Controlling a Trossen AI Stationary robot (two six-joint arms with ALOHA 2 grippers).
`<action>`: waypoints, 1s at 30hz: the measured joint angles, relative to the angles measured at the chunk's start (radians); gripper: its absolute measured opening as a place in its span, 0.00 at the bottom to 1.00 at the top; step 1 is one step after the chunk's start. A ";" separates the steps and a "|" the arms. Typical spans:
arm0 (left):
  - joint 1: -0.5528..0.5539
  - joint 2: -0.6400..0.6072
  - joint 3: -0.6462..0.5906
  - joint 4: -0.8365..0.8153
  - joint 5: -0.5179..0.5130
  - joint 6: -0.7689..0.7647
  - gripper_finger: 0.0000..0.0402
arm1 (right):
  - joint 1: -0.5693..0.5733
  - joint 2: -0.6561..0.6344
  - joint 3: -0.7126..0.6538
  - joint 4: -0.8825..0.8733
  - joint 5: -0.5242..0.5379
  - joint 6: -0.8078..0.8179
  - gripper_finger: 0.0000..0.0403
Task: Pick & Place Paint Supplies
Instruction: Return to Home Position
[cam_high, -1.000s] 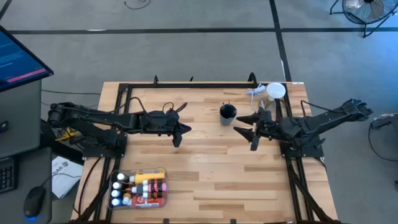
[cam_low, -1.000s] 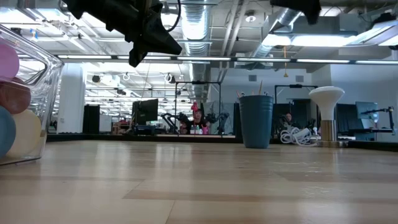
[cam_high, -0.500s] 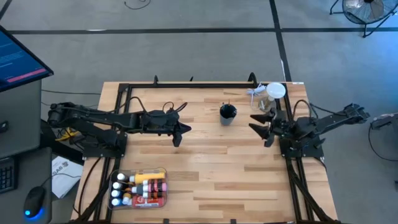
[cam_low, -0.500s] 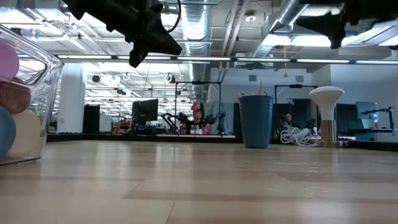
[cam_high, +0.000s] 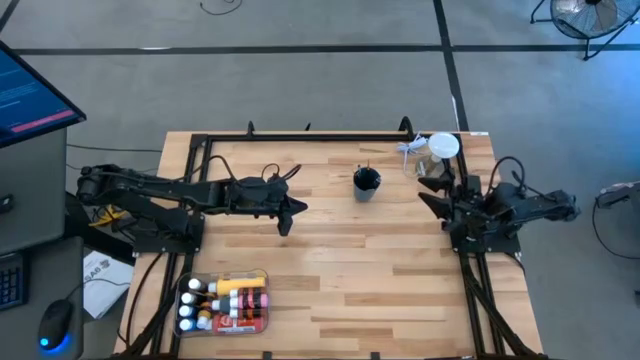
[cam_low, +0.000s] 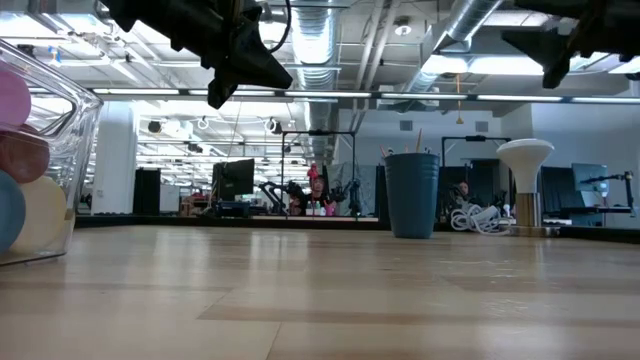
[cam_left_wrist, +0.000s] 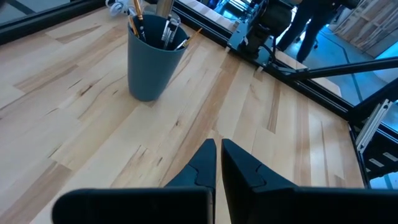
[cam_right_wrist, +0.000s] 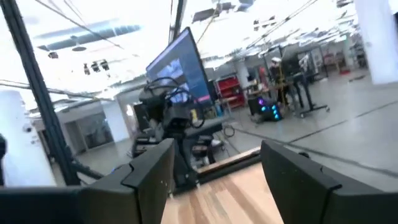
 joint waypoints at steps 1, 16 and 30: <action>0.000 0.000 0.000 -0.001 0.000 0.000 0.00 | -0.017 -0.026 -0.004 -0.016 -0.010 -0.002 0.58; 0.000 0.000 0.000 -0.006 0.000 -0.003 0.00 | -0.209 -0.066 -0.004 -0.169 -0.117 0.042 0.58; 0.000 0.000 0.000 -0.011 0.000 -0.003 0.00 | -0.230 -0.066 -0.004 -0.288 -0.120 0.078 0.58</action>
